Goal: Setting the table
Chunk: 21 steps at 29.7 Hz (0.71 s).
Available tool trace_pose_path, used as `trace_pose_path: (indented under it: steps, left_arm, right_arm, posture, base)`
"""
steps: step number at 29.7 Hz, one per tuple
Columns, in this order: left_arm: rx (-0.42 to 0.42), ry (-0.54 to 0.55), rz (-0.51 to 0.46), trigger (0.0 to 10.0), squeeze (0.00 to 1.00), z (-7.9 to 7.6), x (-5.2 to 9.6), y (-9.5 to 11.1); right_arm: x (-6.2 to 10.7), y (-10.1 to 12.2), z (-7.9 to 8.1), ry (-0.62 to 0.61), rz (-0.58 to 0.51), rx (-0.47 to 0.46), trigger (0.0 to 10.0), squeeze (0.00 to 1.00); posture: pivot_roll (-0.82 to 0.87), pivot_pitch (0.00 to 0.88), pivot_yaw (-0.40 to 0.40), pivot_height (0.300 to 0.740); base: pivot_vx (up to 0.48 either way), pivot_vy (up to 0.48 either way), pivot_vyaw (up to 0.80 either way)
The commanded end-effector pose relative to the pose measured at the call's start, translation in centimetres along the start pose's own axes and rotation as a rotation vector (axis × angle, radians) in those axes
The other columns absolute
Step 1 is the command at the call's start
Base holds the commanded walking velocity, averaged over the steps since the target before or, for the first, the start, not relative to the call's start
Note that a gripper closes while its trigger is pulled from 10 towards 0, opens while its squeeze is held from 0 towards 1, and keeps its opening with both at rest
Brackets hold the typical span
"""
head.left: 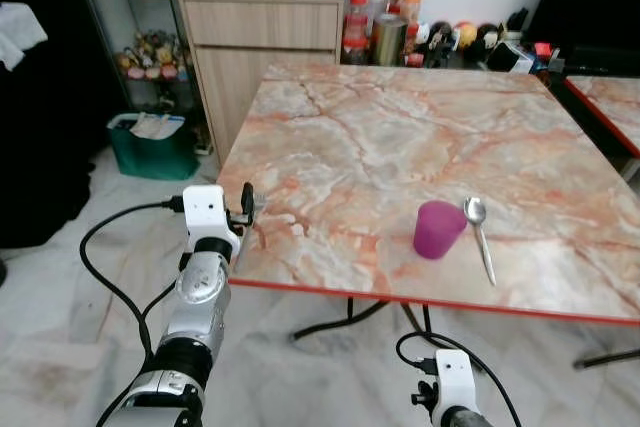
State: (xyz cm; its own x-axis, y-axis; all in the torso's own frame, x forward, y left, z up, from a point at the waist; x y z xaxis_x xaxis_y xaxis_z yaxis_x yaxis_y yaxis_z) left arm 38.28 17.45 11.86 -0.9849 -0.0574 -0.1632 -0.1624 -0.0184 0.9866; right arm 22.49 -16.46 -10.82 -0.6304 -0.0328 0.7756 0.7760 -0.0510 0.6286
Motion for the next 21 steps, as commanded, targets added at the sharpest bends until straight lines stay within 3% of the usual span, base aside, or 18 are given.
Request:
trace_pose_path:
  steps: [1,5,11,21]
  left_arm:
    - [0.009,-0.009,-0.01,10.0,0.0,-0.2,-0.3,0.4]
    - [0.013,-0.019,-0.004,10.0,0.0,-0.3,-0.2,0.3]
    - [-0.02,-0.138,0.103,10.0,0.0,-1.4,0.4,-1.6]
    - [-0.067,-0.183,0.155,10.0,0.0,-2.5,-0.1,-2.1]
  right_arm:
    - [0.0,0.1,0.1,0.0,-0.002,0.002,10.0,0.0]
    - [0.0,0.1,0.1,-0.001,-0.001,-0.001,10.0,0.0]
    - [0.0,0.1,0.0,-0.003,-0.001,0.0,10.0,0.0]
    - [0.0,0.1,0.0,-0.002,-0.002,-0.002,10.0,0.0]
  posture:
    - [0.03,0.0,-0.041,0.74]
    - [0.03,0.0,-0.042,0.74]
    - [0.03,0.0,-0.042,0.74]
    - [0.03,0.0,-0.043,0.74]
  base:
    - [0.24,0.0,0.0]
    - [0.0,0.0,0.0]
    - [0.0,0.0,0.0]
    - [0.0,0.0,0.0]
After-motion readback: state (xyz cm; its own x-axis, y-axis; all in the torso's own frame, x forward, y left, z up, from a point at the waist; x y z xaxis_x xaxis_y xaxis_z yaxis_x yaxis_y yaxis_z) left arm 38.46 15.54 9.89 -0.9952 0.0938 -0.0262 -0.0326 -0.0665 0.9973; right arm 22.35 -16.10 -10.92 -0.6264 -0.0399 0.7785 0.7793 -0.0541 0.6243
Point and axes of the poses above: a point about 5 cm out from each wrist's last joint towards the gripper, its own x axis pointing back from the gripper into the wrist, its own y axis along the axis of the wrist's last joint, z = x × y, the point moved 4 cm from there along -x, pointing out of the wrist towards the gripper, and after that the axes turned 1 degree about -x, right-handed, at the moved point
